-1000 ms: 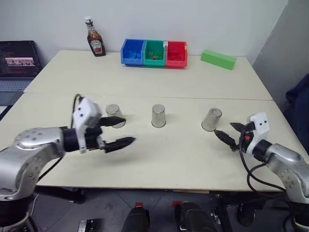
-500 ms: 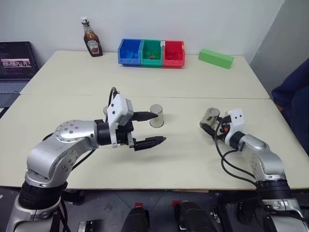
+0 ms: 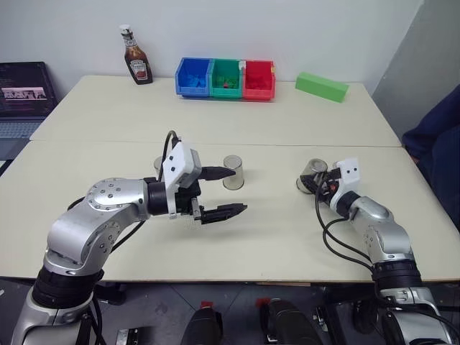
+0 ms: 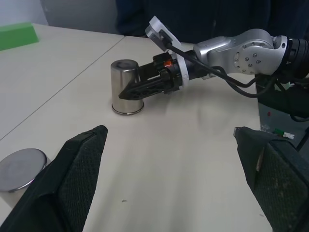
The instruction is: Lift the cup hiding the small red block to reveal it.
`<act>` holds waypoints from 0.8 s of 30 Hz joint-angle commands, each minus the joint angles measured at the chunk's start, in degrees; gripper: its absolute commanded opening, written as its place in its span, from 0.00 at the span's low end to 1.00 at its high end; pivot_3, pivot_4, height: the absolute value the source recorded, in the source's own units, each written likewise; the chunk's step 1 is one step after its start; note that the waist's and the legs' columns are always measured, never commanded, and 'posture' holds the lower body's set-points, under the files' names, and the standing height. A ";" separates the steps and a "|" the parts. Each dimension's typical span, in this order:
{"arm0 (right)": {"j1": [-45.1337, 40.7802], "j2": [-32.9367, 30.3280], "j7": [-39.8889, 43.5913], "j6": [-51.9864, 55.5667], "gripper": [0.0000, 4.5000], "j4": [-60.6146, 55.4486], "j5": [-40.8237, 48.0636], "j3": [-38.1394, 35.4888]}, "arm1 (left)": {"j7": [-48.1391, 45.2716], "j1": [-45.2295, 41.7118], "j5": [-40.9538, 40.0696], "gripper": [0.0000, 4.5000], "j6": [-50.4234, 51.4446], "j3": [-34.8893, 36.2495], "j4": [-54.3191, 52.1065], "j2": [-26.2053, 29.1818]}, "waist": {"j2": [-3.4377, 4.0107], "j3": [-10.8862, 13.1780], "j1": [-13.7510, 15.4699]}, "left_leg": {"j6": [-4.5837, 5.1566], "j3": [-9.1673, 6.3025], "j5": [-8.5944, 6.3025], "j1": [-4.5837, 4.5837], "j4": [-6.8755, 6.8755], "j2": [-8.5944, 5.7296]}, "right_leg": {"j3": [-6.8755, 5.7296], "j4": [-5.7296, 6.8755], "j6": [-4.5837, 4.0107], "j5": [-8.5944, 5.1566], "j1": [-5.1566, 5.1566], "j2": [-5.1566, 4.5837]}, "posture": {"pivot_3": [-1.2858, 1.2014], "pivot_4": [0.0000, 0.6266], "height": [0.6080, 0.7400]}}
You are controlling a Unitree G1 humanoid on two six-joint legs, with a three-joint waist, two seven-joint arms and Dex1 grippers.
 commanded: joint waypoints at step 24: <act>9.85 3.07 -12.68 9.88 0.76 -15.18 -0.37 -7.91 | -2.21 -3.28 1.09 1.00 -1.24 -2.72 1.85 -1.36 | 0.07 0.03 -0.09 | 0.01 0.04 0.00 0.02 -0.02 0.04 | 0.05 0.00 0.01 -0.01 -0.02 0.20 | 0.52 0.24 1.00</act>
